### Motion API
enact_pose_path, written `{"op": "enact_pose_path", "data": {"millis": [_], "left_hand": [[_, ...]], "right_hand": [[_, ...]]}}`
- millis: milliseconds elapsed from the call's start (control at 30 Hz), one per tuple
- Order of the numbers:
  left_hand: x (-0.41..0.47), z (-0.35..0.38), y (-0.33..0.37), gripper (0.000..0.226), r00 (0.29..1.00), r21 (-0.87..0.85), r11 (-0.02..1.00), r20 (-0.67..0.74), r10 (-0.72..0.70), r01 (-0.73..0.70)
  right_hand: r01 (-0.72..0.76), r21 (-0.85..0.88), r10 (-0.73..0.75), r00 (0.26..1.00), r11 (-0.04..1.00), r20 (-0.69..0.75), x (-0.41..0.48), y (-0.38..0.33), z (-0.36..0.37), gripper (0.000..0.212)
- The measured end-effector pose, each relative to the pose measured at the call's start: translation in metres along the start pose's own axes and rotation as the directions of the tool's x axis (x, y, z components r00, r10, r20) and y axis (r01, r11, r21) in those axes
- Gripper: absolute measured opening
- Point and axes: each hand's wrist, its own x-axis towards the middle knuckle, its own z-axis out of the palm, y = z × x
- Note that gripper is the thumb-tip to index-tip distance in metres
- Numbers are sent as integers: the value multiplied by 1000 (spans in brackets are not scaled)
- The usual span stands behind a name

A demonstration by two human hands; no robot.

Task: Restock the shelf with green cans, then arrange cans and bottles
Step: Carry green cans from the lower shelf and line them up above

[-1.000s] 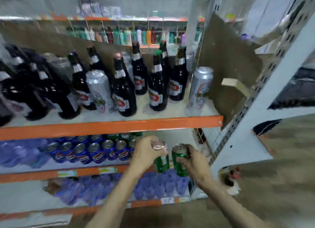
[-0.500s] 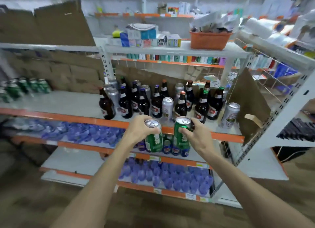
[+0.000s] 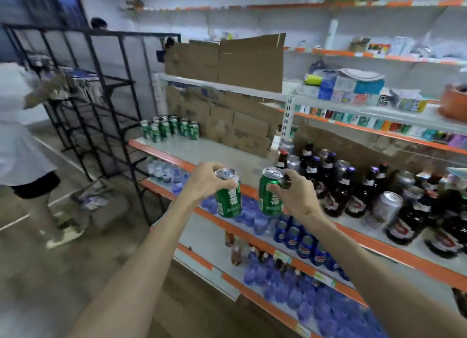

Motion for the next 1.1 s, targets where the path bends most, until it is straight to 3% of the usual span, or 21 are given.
{"op": "enact_pose_path", "data": {"millis": [100, 200, 333, 433, 800, 900, 1100], "left_hand": [[30, -64, -42, 33, 998, 15, 999, -51, -28, 28], [43, -115, -72, 56, 995, 48, 998, -90, -39, 44], [66, -167, -107, 36, 990, 53, 997, -131, -51, 58], [90, -197, -134, 46, 985, 68, 997, -170, -34, 46], [225, -319, -250, 56, 982, 124, 985, -163, -98, 119], [266, -350, -271, 51, 980, 152, 980, -173, -101, 128], [358, -379, -306, 65, 993, 132, 987, -89, -79, 90]], "right_hand": [[58, 25, -58, 998, 998, 16, 32, -52, 62, 43], [84, 56, -87, 994, 995, 62, 55, -95, 107, 37], [104, 86, -112, 989, 991, 93, 91, -143, 162, 30], [134, 91, -144, 983, 987, 115, 121, -165, 208, 27], [92, 129, -112, 981, 987, 161, 265, -229, 386, 28], [85, 127, -107, 979, 988, 173, 302, -245, 421, 28], [28, 102, -44, 986, 994, 162, 365, -266, 468, 31]]}}
